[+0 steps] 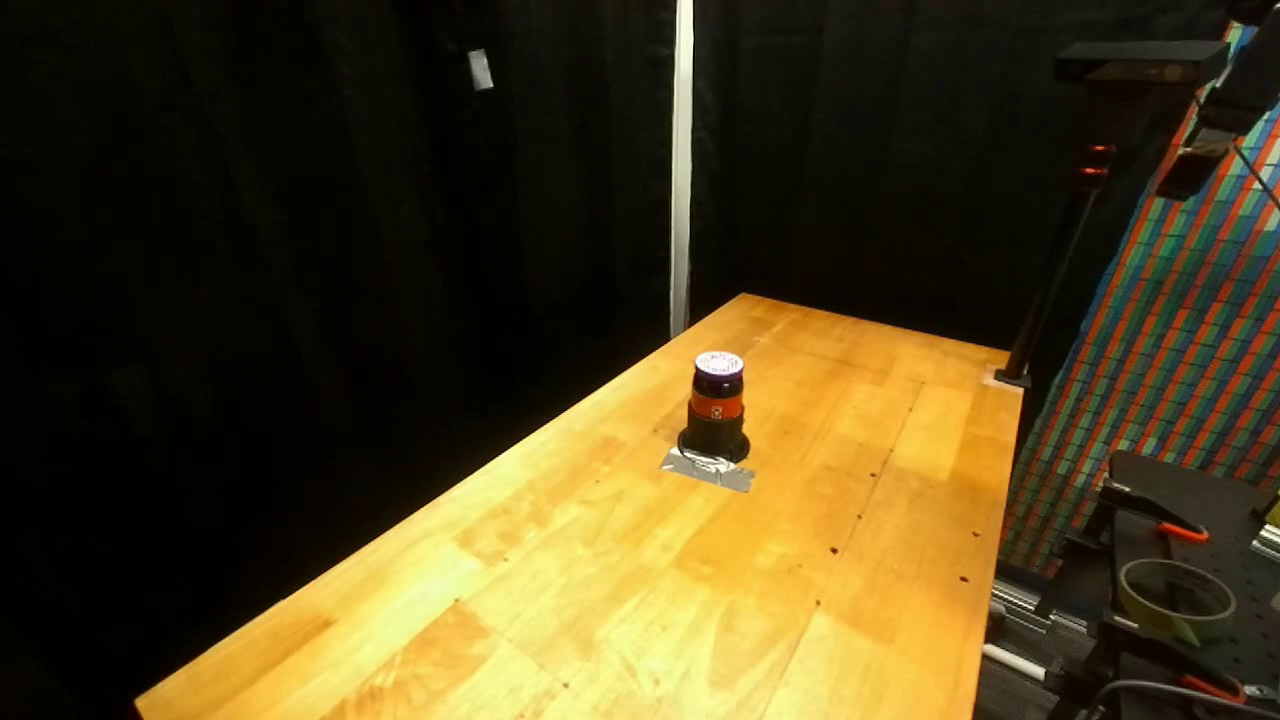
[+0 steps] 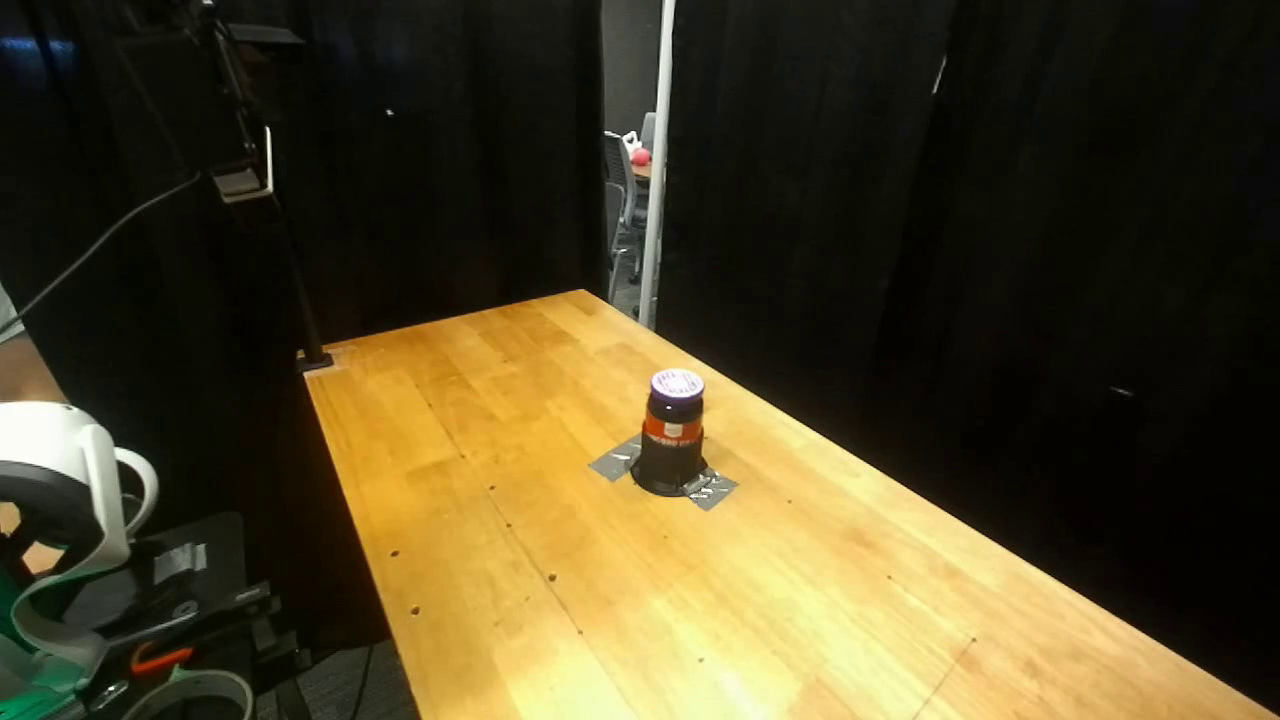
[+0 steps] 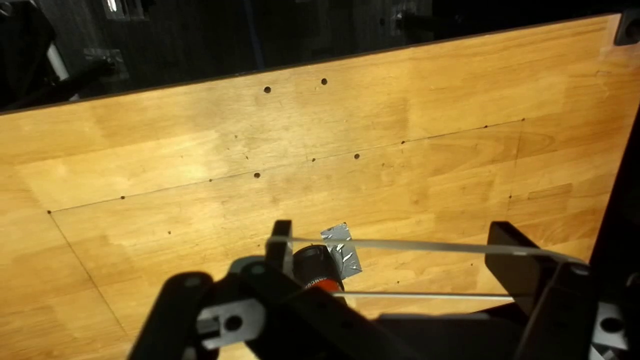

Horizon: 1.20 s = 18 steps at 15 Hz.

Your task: Place the elastic on the bottom of the brown cup

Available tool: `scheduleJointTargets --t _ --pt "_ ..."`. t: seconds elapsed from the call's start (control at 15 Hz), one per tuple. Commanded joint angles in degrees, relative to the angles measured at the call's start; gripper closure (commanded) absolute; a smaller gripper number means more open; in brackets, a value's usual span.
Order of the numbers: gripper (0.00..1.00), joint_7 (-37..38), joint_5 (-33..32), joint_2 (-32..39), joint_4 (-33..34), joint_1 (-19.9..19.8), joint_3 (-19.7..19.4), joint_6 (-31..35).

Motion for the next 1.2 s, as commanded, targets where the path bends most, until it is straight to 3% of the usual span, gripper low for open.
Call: scheduleJointTargets --t 0.0,0.27,0.73,0.8,1.13 --pt "0.0 0.1 -1.4 11.1 6.4 -0.5 3.4 -0.5" --pt "0.0 1.0 -5.6 22.7 11.9 -3.5 9.7 -1.7" --pt "0.0 8.4 -20.2 47.0 24.5 -10.6 17.4 14.2" --pt "0.0 10.9 -23.9 50.8 26.9 -7.8 14.6 15.9" --pt "0.0 17.9 -34.2 68.2 40.8 -3.5 8.5 22.6"
